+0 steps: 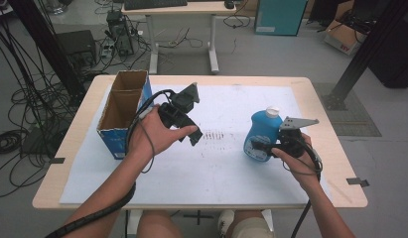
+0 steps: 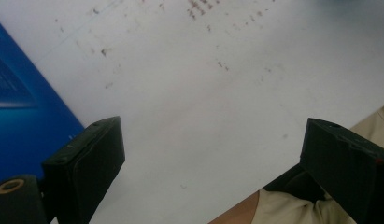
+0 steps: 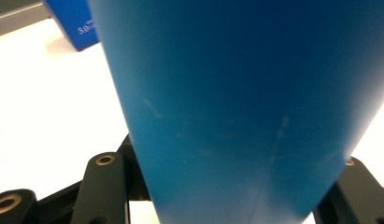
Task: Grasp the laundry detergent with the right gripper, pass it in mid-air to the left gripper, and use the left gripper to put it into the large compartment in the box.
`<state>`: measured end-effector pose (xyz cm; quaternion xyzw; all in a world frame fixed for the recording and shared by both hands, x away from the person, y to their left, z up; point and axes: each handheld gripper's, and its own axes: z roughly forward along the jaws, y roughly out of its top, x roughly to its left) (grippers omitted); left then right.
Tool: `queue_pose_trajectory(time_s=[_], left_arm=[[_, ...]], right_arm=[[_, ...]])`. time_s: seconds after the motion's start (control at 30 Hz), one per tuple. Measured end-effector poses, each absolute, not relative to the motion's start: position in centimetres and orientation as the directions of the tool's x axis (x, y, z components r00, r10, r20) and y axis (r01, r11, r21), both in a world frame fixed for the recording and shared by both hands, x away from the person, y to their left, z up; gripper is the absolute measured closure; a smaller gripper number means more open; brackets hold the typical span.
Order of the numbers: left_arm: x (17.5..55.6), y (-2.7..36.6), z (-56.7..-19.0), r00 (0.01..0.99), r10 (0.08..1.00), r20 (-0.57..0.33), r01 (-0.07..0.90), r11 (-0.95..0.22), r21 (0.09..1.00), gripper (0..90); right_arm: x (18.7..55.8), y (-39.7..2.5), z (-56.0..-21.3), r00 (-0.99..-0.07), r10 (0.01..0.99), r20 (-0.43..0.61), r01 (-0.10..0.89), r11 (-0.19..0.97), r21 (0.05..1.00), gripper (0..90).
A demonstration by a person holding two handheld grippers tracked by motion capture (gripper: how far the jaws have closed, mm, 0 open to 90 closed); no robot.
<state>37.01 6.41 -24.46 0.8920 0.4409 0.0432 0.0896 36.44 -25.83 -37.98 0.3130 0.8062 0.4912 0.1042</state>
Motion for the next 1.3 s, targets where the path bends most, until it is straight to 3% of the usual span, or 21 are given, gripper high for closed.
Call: queue_pose_trajectory(time_s=[0.37,0.67,0.97,1.3], left_arm=[[36.9,5.7,-20.7,0.765,0.643,0.039,0.625,-0.756,0.193,6.8],[36.8,4.8,-18.2,0.87,0.483,0.1,0.467,-0.872,0.149,6.3],[36.6,5.4,-16.5,0.912,0.389,0.133,0.372,-0.919,0.132,5.9],[36.1,6.4,-14.6,0.958,0.272,0.086,0.261,-0.957,0.125,4.7]], right_arm=[[38.3,-22.6,-34.2,-0.844,0.511,0.165,0.389,0.371,0.843,42.5],[39.5,-17.7,-32.6,-0.912,0.388,0.132,0.314,0.455,0.834,42.4],[39.2,-14.1,-32.3,-0.946,0.301,0.116,0.255,0.476,0.842,42.5],[38.8,-9.5,-33.4,-0.972,0.193,0.13,0.209,0.477,0.854,42.4]])
